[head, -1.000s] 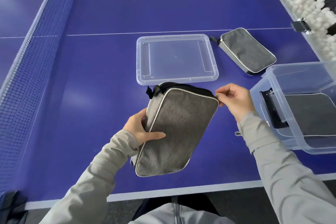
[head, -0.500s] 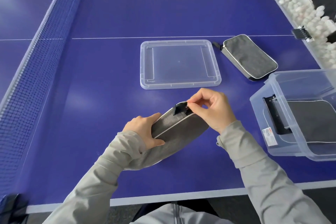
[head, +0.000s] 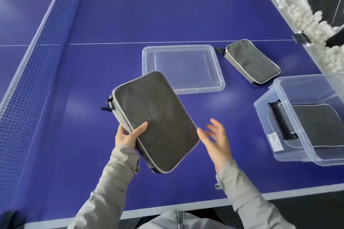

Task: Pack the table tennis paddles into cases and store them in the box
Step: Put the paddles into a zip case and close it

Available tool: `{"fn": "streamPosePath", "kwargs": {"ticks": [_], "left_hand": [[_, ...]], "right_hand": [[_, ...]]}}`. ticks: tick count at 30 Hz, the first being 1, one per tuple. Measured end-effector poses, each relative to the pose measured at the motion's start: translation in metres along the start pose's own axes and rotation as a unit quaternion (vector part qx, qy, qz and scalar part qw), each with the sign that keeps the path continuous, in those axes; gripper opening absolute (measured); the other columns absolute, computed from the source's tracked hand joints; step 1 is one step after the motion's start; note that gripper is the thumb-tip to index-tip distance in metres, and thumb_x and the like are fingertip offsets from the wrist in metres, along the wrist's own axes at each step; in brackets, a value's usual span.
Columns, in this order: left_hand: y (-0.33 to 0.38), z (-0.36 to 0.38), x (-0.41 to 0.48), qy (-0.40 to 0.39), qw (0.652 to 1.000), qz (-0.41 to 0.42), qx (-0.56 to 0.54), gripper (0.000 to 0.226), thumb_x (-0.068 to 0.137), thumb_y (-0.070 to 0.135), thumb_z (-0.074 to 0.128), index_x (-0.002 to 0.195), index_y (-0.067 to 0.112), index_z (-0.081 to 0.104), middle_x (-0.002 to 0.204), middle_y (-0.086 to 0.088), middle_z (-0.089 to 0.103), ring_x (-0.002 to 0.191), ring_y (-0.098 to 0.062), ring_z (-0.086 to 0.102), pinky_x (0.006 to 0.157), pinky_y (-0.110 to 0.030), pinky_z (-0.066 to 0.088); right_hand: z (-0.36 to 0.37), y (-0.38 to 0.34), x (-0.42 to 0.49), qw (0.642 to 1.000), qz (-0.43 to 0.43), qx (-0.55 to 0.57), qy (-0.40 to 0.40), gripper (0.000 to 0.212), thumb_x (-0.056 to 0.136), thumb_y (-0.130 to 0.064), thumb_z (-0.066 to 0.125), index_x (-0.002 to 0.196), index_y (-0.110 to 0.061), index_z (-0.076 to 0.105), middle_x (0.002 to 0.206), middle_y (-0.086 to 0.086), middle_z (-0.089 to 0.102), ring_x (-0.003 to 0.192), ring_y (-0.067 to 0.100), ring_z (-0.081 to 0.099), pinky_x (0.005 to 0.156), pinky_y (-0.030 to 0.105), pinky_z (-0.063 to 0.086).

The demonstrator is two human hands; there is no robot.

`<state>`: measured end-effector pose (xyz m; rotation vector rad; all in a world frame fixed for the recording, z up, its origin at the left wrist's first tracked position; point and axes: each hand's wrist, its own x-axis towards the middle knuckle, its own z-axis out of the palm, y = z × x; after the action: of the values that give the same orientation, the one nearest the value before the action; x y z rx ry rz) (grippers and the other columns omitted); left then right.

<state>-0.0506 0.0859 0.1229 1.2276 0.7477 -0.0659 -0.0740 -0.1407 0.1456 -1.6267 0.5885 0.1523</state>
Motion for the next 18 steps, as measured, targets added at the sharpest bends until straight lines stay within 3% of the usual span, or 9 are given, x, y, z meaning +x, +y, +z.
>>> {"fn": "streamPosePath", "kwargs": {"ticks": [2, 4, 6, 10, 14, 16, 18], "left_hand": [[-0.001, 0.005, 0.002, -0.005, 0.991, -0.059, -0.119, 0.058, 0.056, 0.021, 0.08, 0.11, 0.014, 0.06, 0.107, -0.013, 0.064, 0.091, -0.03, 0.062, 0.085, -0.044, 0.048], [-0.004, 0.011, 0.002, -0.042, 0.973, -0.102, -0.205, 0.064, 0.072, 0.017, 0.071, 0.131, 0.009, 0.05, 0.124, -0.013, 0.06, 0.108, -0.033, 0.06, 0.093, -0.045, 0.047], [-0.006, 0.014, -0.001, -0.07, 0.96, -0.124, -0.239, 0.06, 0.08, 0.019, 0.062, 0.137, 0.01, 0.045, 0.134, -0.011, 0.055, 0.119, -0.029, 0.056, 0.09, -0.042, 0.05], [-0.018, 0.012, -0.005, -0.088, 0.959, -0.143, -0.229, 0.069, 0.074, 0.019, 0.062, 0.139, 0.01, 0.043, 0.138, -0.012, 0.051, 0.124, -0.03, 0.052, 0.094, -0.044, 0.048], [-0.027, 0.009, -0.012, -0.107, 0.957, -0.161, -0.214, 0.072, 0.072, 0.022, 0.063, 0.14, 0.013, 0.041, 0.136, -0.01, 0.054, 0.121, -0.028, 0.054, 0.083, -0.04, 0.053], [-0.032, 0.008, -0.015, -0.12, 0.96, -0.15, -0.204, 0.063, 0.076, 0.02, 0.06, 0.136, 0.012, 0.045, 0.13, -0.009, 0.057, 0.117, -0.028, 0.056, 0.093, -0.044, 0.047], [-0.033, 0.008, -0.018, -0.122, 0.971, -0.129, -0.157, 0.035, 0.084, 0.016, 0.054, 0.118, 0.011, 0.054, 0.109, -0.01, 0.06, 0.098, -0.026, 0.057, 0.089, -0.042, 0.043]], "right_hand": [[0.006, 0.011, -0.011, 0.993, 0.076, 0.076, -0.041, 0.057, 0.082, -0.034, 0.068, 0.13, -0.034, 0.038, 0.133, -0.002, 0.05, 0.117, 0.009, 0.053, 0.094, 0.027, 0.043], [0.014, 0.015, -0.018, 0.975, 0.12, 0.162, -0.089, 0.069, 0.073, -0.044, 0.068, 0.133, -0.034, 0.036, 0.129, -0.002, 0.055, 0.115, 0.013, 0.057, 0.096, 0.037, 0.046], [0.025, 0.009, -0.018, 0.96, 0.128, 0.223, -0.11, 0.08, 0.065, -0.048, 0.069, 0.136, -0.03, 0.037, 0.119, -0.003, 0.063, 0.109, 0.016, 0.061, 0.095, 0.041, 0.048], [0.04, -0.004, -0.013, 0.961, 0.133, 0.237, -0.054, 0.07, 0.069, -0.037, 0.075, 0.13, -0.024, 0.043, 0.106, -0.002, 0.07, 0.093, 0.016, 0.066, 0.073, 0.03, 0.052], [0.034, 0.004, -0.012, 0.967, 0.13, 0.22, -0.01, 0.053, 0.079, -0.018, 0.074, 0.123, -0.025, 0.045, 0.099, 0.004, 0.072, 0.081, 0.014, 0.069, 0.061, 0.025, 0.053], [0.028, 0.01, -0.014, 0.965, 0.121, 0.235, 0.005, 0.049, 0.078, -0.014, 0.074, 0.119, -0.024, 0.048, 0.094, 0.003, 0.074, 0.077, 0.013, 0.071, 0.06, 0.022, 0.054], [0.019, 0.014, -0.015, 0.96, 0.115, 0.254, 0.025, 0.048, 0.077, -0.015, 0.074, 0.119, -0.021, 0.051, 0.091, 0.001, 0.076, 0.078, 0.013, 0.071, 0.061, 0.023, 0.055]]}}
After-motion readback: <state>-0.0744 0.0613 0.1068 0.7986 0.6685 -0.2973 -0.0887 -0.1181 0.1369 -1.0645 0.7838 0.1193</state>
